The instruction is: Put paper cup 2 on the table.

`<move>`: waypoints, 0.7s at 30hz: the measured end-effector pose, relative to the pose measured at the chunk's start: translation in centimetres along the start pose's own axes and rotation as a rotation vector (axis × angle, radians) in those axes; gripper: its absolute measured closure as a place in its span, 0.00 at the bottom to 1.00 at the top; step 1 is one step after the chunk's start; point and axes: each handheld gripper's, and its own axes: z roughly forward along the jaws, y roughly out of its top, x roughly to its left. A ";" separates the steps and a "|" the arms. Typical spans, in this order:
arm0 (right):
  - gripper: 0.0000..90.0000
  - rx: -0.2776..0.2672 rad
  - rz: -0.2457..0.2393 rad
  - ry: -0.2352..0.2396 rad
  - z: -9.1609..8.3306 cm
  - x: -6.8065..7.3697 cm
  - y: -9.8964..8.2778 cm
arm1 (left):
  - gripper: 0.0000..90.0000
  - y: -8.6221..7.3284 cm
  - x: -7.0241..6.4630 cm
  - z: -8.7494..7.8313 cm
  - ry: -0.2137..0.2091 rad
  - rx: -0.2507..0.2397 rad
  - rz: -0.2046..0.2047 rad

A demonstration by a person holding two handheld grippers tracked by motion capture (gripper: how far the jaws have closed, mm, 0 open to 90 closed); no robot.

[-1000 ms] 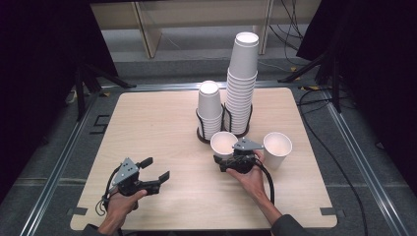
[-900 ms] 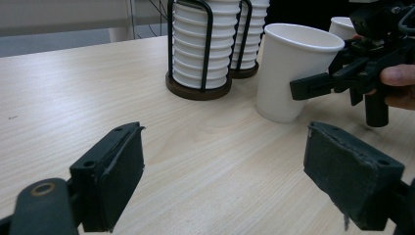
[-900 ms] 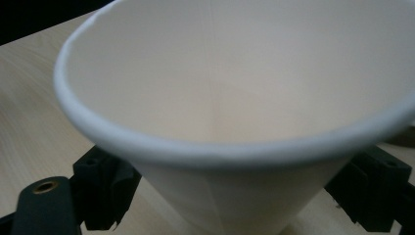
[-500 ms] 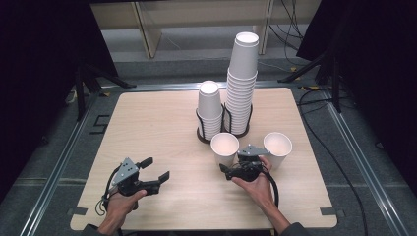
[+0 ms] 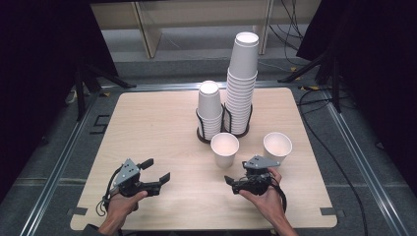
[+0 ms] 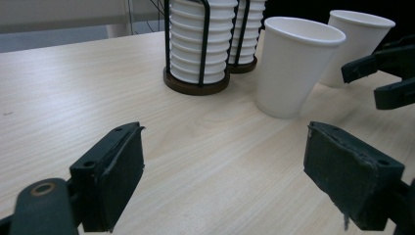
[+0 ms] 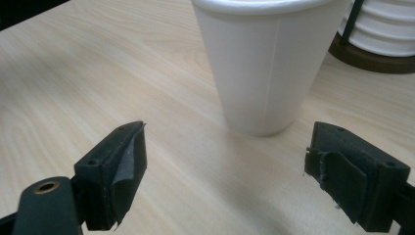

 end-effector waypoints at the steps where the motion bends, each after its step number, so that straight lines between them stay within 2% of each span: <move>1: 0.17 -0.010 0.009 0.011 -0.2 0.0 -0.1 | 0.16 -0.1 -0.1 0.1 -0.017 -0.011 0.008; 2: 0.17 -0.024 -0.011 -0.003 -0.6 0.0 -0.1 | 0.16 -0.1 -0.2 0.2 -0.020 -0.013 0.011; 3: 0.17 -0.025 -0.008 -0.012 -1.1 0.1 -0.1 | 0.16 -0.1 -0.3 0.1 -0.017 0.003 0.017; 5: 0.17 -0.041 0.019 0.002 -1.5 0.1 -0.3 | 0.16 -0.2 -0.5 0.2 -0.027 0.003 0.025; 6: 0.17 -0.045 0.007 -0.003 -1.8 -0.1 -0.4 | 0.16 -0.2 -0.6 0.1 -0.023 0.008 0.028; 8: 0.17 -0.055 0.012 -0.011 -2.4 -0.1 -0.7 | 0.16 -0.2 -0.6 0.1 -0.024 0.010 0.035; 9: 0.17 -0.041 0.014 -0.014 -2.6 -0.2 -0.8 | 0.16 -0.2 -0.6 0.1 -0.024 0.015 0.039; 11: 0.17 -0.049 0.013 -0.002 -3.2 -0.2 -1.2 | 0.16 -0.2 -0.6 0.1 -0.024 0.017 0.038; 12: 0.17 -0.049 0.024 -0.018 -3.5 -0.2 -1.4 | 0.16 -0.2 -0.6 0.1 -0.023 0.017 0.038; 16: 0.17 -0.042 0.035 -0.008 -4.3 0.0 -2.3 | 0.16 -0.3 -0.7 0.1 -0.031 0.018 0.037; 18: 0.17 -0.054 0.039 0.022 -4.7 0.2 -2.7 | 0.16 -0.3 -0.8 0.1 -0.035 0.016 0.041; 19: 0.17 -0.047 0.030 0.017 -4.9 0.2 -2.8 | 0.16 -0.3 -0.8 0.3 -0.046 0.006 0.038; 21: 0.17 -0.050 0.035 0.019 -5.3 0.4 -3.1 | 0.16 -0.3 -0.8 0.3 -0.042 0.016 0.046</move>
